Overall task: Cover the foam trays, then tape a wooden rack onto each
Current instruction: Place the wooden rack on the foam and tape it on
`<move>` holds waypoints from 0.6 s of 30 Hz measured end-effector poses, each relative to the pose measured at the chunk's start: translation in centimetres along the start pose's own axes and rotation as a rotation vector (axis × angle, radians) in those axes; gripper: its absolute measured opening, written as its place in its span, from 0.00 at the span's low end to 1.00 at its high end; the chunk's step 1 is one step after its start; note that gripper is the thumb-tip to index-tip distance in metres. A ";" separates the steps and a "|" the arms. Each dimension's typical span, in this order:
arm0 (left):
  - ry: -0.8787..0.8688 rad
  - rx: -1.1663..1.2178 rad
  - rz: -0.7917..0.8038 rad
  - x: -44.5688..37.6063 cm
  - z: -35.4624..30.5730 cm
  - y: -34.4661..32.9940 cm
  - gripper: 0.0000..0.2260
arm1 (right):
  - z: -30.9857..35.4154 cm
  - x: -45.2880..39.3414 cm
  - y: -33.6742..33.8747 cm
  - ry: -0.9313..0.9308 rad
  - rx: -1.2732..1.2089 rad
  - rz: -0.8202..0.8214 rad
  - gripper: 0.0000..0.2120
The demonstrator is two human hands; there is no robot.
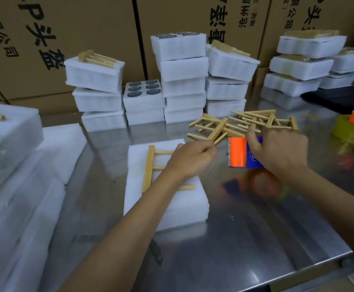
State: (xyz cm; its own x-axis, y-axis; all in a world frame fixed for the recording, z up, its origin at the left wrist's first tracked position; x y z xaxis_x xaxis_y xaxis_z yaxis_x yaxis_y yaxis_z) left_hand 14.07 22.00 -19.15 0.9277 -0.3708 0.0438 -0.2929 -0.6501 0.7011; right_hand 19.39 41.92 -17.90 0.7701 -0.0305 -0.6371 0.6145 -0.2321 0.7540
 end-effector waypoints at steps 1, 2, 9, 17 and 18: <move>-0.008 -0.011 -0.004 0.1 0.0 -0.1 0.13 | 0.4 0.7 0.2 0.016 0.001 0.006 0.25; -0.008 -0.009 -0.006 0.1 0.0 -0.1 0.13 | 1.0 1.4 0.3 0.030 0.020 0.025 0.24; 0.030 0.129 0.024 -0.1 0.0 0.4 0.09 | 3.2 4.5 1.0 -0.040 -0.045 0.034 0.17; 0.046 0.301 0.094 0.2 -0.4 0.9 0.08 | 8.7 1.4 2.8 0.160 -0.746 0.029 0.20; 0.053 0.313 0.098 0.2 -0.4 1.0 0.08 | 8.9 1.1 2.4 0.121 -0.778 0.060 0.18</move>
State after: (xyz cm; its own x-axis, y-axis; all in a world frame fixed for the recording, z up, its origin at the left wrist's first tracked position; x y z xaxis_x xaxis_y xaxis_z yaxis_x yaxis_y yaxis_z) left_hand 14.11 21.56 -18.15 0.8999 -0.4121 0.1429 -0.4308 -0.7884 0.4391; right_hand 20.18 32.63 -18.22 0.7916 0.0953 -0.6036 0.4796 0.5150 0.7104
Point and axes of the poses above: each hand's wrist, its own x-axis away from the middle knuckle, its own y-axis out of the back of the hand, z = x × y, the point moved 3 cm from there along -x, towards the middle knuckle, and after that the axes turned 15 degrees about y, right-handed, at the moved point
